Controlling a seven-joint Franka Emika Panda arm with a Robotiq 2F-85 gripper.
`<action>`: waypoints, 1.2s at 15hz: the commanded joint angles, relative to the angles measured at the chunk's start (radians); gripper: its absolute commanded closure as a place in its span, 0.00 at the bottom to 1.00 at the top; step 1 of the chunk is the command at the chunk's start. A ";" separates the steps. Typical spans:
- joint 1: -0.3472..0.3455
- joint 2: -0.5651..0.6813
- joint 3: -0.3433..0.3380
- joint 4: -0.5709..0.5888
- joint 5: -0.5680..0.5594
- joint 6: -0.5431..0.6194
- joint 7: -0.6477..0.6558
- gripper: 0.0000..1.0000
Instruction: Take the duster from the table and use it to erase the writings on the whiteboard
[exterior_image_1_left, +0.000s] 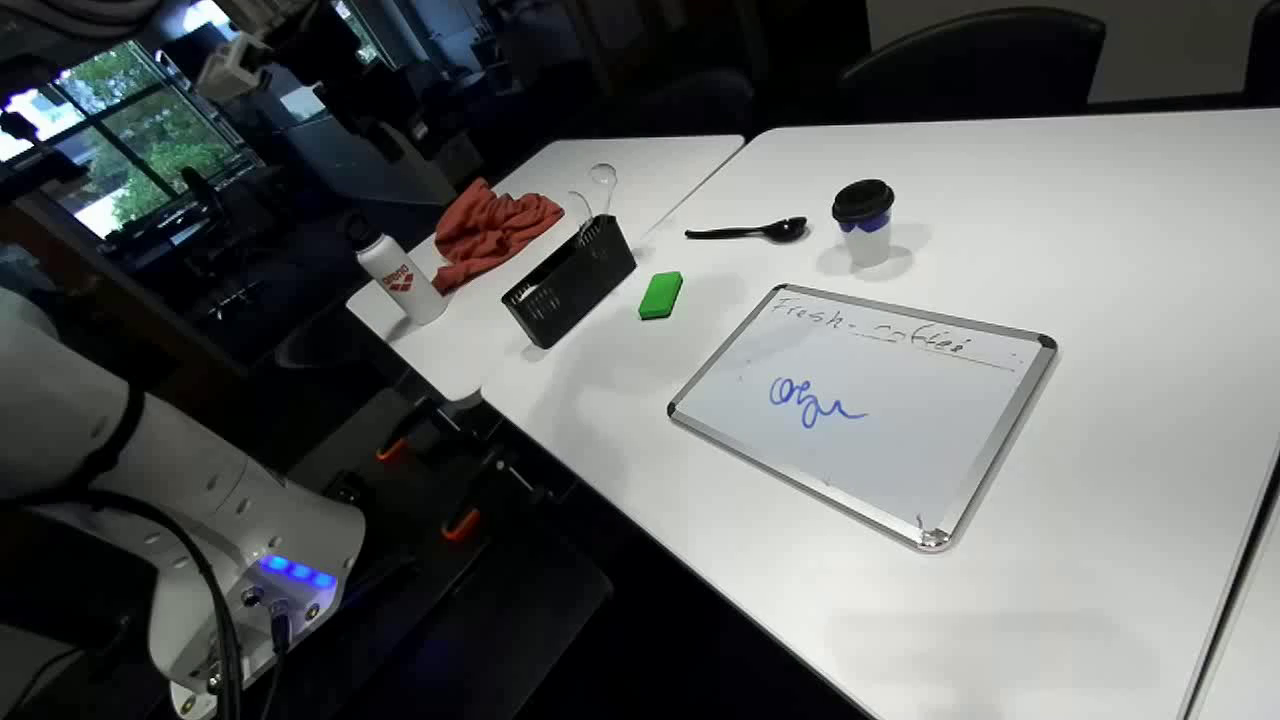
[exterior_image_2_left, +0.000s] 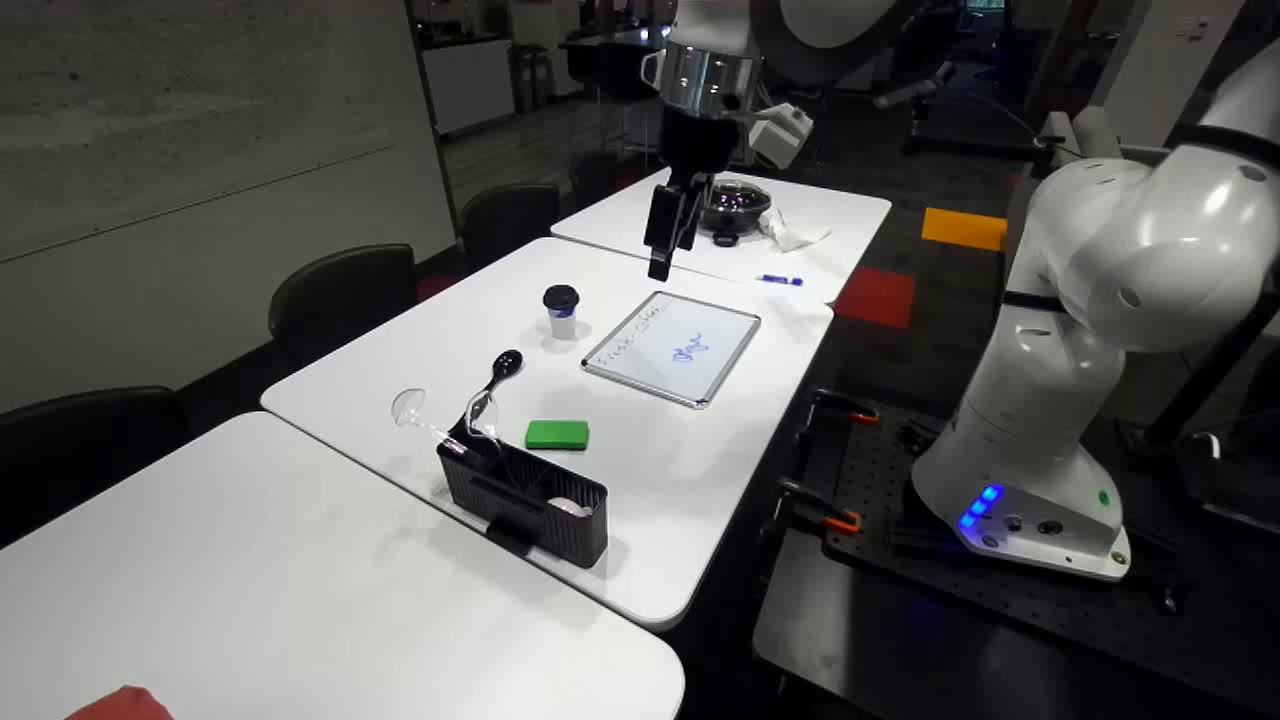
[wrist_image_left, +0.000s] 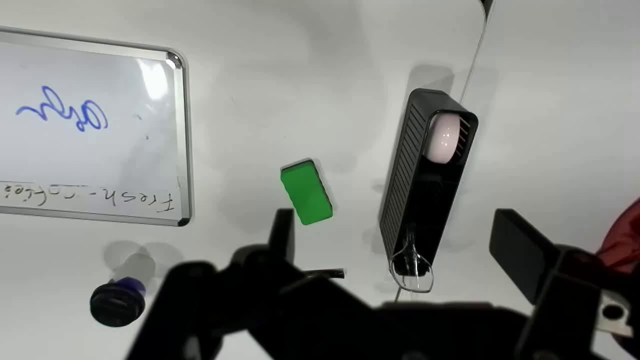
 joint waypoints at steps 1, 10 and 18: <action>0.000 0.000 0.000 0.002 0.000 -0.003 0.000 0.00; -0.024 0.148 -0.018 0.019 -0.064 0.142 -0.079 0.00; -0.029 0.494 -0.103 0.110 -0.079 0.400 -0.333 0.00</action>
